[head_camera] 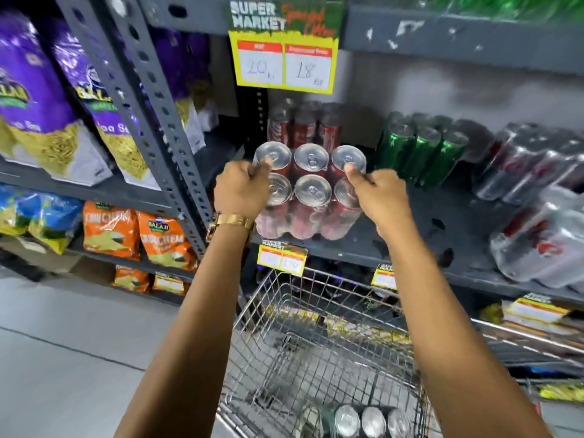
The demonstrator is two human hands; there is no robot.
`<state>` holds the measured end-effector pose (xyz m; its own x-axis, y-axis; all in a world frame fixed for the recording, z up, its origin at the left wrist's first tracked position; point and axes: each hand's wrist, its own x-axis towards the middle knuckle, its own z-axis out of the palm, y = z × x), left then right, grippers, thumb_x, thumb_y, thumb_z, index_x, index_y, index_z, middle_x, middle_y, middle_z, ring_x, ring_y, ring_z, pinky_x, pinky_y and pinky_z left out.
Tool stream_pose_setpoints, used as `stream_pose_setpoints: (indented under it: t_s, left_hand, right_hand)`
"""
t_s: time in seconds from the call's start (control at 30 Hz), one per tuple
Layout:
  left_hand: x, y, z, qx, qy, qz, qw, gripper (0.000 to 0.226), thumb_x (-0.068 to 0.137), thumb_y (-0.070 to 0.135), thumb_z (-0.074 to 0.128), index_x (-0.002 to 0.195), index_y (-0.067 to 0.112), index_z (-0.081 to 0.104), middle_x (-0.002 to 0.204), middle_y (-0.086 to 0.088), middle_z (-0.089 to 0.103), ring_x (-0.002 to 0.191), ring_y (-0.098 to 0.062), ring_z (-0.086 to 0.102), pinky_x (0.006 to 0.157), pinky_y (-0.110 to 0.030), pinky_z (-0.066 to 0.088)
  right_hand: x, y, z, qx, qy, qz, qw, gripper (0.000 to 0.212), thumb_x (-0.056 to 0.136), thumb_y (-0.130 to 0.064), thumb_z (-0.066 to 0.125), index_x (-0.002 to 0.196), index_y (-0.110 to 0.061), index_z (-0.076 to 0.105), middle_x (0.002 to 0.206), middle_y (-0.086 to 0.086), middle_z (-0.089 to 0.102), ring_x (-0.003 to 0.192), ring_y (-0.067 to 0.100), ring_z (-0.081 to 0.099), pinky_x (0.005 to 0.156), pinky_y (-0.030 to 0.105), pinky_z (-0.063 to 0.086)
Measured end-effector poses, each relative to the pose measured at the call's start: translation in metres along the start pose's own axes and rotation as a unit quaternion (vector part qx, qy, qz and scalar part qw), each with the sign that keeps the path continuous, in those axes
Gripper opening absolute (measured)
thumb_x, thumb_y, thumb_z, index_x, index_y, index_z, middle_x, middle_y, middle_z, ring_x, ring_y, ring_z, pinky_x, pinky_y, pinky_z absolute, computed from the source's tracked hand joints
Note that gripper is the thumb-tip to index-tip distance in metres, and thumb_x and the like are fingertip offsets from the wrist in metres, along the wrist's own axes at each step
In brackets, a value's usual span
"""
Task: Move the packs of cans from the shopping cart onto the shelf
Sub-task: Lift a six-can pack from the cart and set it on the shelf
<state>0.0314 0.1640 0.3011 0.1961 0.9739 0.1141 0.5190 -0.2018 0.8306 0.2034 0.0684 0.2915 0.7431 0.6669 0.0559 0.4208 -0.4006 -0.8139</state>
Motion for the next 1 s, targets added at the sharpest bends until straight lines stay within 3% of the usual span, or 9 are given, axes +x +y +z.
stream_pose_setpoints:
  t_s: [0.13,0.3,0.43,0.53,0.73,0.8,0.87,0.93,1.0]
  left_hand:
    - [0.031,-0.011,0.015,0.003,0.036,-0.044,0.998,0.056,0.09,0.041,0.054,0.046,0.013,0.033,0.055,-0.004,0.043,0.067,-0.031,0.045,0.063,-0.03,0.033]
    - [0.05,-0.027,0.031,0.023,0.052,-0.068,0.996,0.054,0.089,0.047,0.053,0.051,0.013,0.036,0.091,-0.026,0.067,0.083,-0.041,0.059,0.065,-0.032,0.034]
    - [0.055,-0.04,0.038,0.051,0.042,-0.071,0.995,0.051,0.09,0.054,0.047,0.067,0.008,0.05,0.087,-0.021,0.063,0.094,-0.041,0.061,0.068,-0.031,0.034]
    - [0.052,-0.044,0.042,0.068,0.051,-0.044,0.995,0.052,0.092,0.052,0.043,0.093,0.003,0.061,0.101,-0.023,0.067,0.1,-0.043,0.061,0.07,-0.034,0.037]
    - [0.016,-0.05,0.054,-0.082,0.062,-0.045,0.994,0.055,0.095,0.048,0.041,0.126,0.003,0.042,0.109,-0.017,0.063,0.107,-0.039,0.059,0.077,-0.031,0.037]
    - [-0.008,-0.055,0.064,-0.111,0.069,0.002,0.991,0.066,0.094,0.047,0.043,0.142,0.006,0.027,0.136,-0.017,0.053,0.126,-0.033,0.051,0.094,-0.034,0.042]
    - [-0.04,-0.062,0.076,-0.09,0.085,0.07,0.99,0.073,0.093,0.046,0.044,0.15,0.013,0.012,0.158,-0.014,0.026,0.146,-0.024,0.025,0.118,-0.033,0.026]
    - [-0.074,-0.074,0.089,-0.062,0.088,0.142,0.984,0.073,0.093,0.043,0.046,0.151,0.015,0.011,0.161,-0.014,0.015,0.15,-0.018,0.007,0.12,-0.015,0.008]
    - [-0.11,-0.093,0.104,-0.033,0.052,0.213,0.975,0.067,0.095,0.04,0.043,0.149,0.007,0.019,0.159,-0.019,0.017,0.15,-0.018,0.003,0.119,-0.013,0.004]
  right_hand:
    - [0.046,-0.005,0.022,-0.005,-0.02,-0.005,1.0,0.054,0.085,-0.049,0.056,0.05,-0.015,0.034,0.055,0.002,0.042,0.071,0.024,0.051,0.063,0.031,0.034]
    - [0.075,0.0,0.048,-0.031,-0.043,0.005,0.999,0.051,0.085,-0.049,0.055,0.054,-0.014,0.036,0.078,0.013,0.053,0.076,0.025,0.052,0.064,0.032,0.034]
    - [0.084,-0.002,0.057,-0.055,-0.037,0.002,0.998,0.049,0.087,-0.043,0.055,0.055,-0.015,0.033,0.071,0.012,0.051,0.077,0.027,0.053,0.063,0.031,0.033]
    - [0.083,-0.003,0.061,-0.079,-0.03,-0.004,0.996,0.04,0.089,-0.045,0.052,0.071,-0.009,0.046,0.102,0.023,0.064,0.094,0.037,0.062,0.066,0.034,0.038]
    - [0.048,0.004,0.059,-0.041,-0.048,-0.01,0.998,0.05,0.095,-0.047,0.036,0.112,-0.003,0.054,0.124,0.021,0.058,0.115,0.039,0.054,0.093,0.043,0.044]
    - [0.024,0.013,0.059,-0.014,-0.016,-0.06,0.998,0.058,0.097,-0.042,0.038,0.136,0.0,0.04,0.14,0.02,0.048,0.13,0.034,0.044,0.105,0.039,0.037]
    - [-0.01,0.029,0.059,0.009,0.011,-0.104,0.995,0.065,0.097,-0.044,0.036,0.147,-0.005,0.023,0.152,0.014,0.034,0.142,0.027,0.03,0.113,0.032,0.026]
    - [-0.049,0.053,0.061,0.018,0.022,-0.12,0.992,0.065,0.097,-0.046,0.034,0.15,-0.013,0.019,0.157,0.007,0.027,0.146,0.02,0.02,0.114,0.026,0.017]
    - [-0.088,0.086,0.06,0.015,0.02,-0.122,0.992,0.055,0.098,-0.037,0.037,0.147,-0.013,0.028,0.154,0.007,0.033,0.146,0.018,0.022,0.116,0.026,0.021]
